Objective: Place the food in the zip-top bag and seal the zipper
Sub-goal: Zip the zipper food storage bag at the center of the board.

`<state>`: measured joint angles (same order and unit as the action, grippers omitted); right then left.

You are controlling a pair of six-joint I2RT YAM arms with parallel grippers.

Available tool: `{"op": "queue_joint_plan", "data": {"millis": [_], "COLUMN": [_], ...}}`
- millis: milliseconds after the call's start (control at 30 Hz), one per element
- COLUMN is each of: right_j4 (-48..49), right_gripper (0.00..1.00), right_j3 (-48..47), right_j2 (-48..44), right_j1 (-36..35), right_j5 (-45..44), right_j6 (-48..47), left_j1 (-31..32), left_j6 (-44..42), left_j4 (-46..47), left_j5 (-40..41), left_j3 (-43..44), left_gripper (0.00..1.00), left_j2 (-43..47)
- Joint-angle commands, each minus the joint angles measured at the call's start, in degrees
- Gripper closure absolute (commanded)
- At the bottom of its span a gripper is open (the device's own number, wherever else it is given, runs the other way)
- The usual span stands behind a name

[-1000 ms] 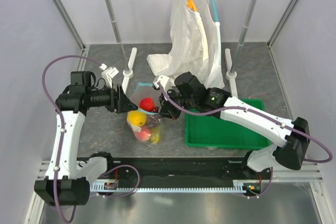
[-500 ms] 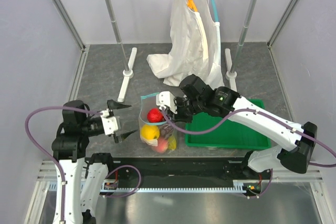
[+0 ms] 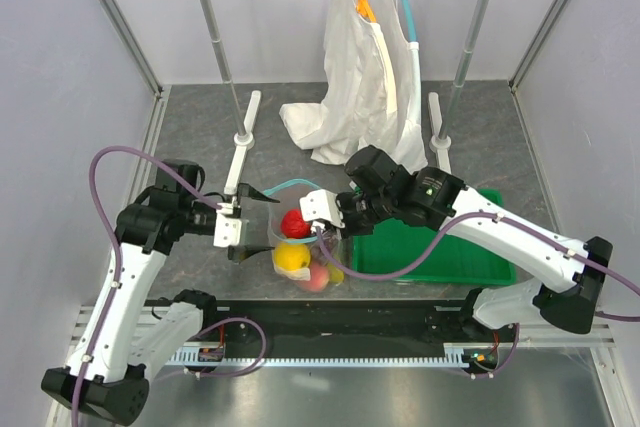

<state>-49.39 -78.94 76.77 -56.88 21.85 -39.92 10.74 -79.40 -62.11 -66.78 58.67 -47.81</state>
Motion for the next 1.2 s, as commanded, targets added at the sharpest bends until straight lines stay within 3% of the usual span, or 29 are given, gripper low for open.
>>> {"op": "queue_joint_plan", "data": {"millis": [0,100,200,300,400,567,933,1067,1167], "right_j4": [1.0,0.8,1.0,0.8,0.8,0.3,-2.6,-2.9,-2.9], "right_gripper": [1.0,1.0,1.0,1.0,1.0,1.0,1.0,1.0,1.0], "right_j3": [-4.6,-6.0,-6.4,-6.6,-7.1,-7.5,-6.7,-6.2,-6.3], "right_j2": [0.4,1.2,1.3,1.4,1.8,1.5,0.5,0.4,0.5], "right_j1": [-1.2,-1.6,-2.4,-3.6,-4.0,-5.9,-11.0,-12.1,-12.2], "right_j5": [-1.4,-1.3,-1.2,-1.5,-2.4,-2.2,-4.2,-5.6,-6.4], "right_j6": [-4.2,-4.0,-4.7,-5.2,-5.1,-5.9,-12.5,-14.4,-14.4], "left_j1": [3.9,5.2,9.2,13.0,16.6,22.2,26.3,26.8,26.8], "left_j6": [14.3,18.1,31.1,30.5,31.7,34.7,26.5,17.0,15.6], "left_j4": [8.9,12.3,30.2,37.1,37.7,50.2,50.8,42.4,37.2], "left_j5": [-0.3,-2.3,3.1,5.2,5.8,14.4,14.4,11.6,10.6], "left_j3": [1.5,-0.6,-7.6,-11.0,-10.7,-15.9,-15.2,-13.2,-11.8], "left_gripper": [0.05,0.05,0.05,0.04,0.03,0.02,0.04,0.09,0.15], "left_j2": [-0.3,0.6,3.4,5.2,4.3,5.0,-0.4,-1.5,-2.0]}}
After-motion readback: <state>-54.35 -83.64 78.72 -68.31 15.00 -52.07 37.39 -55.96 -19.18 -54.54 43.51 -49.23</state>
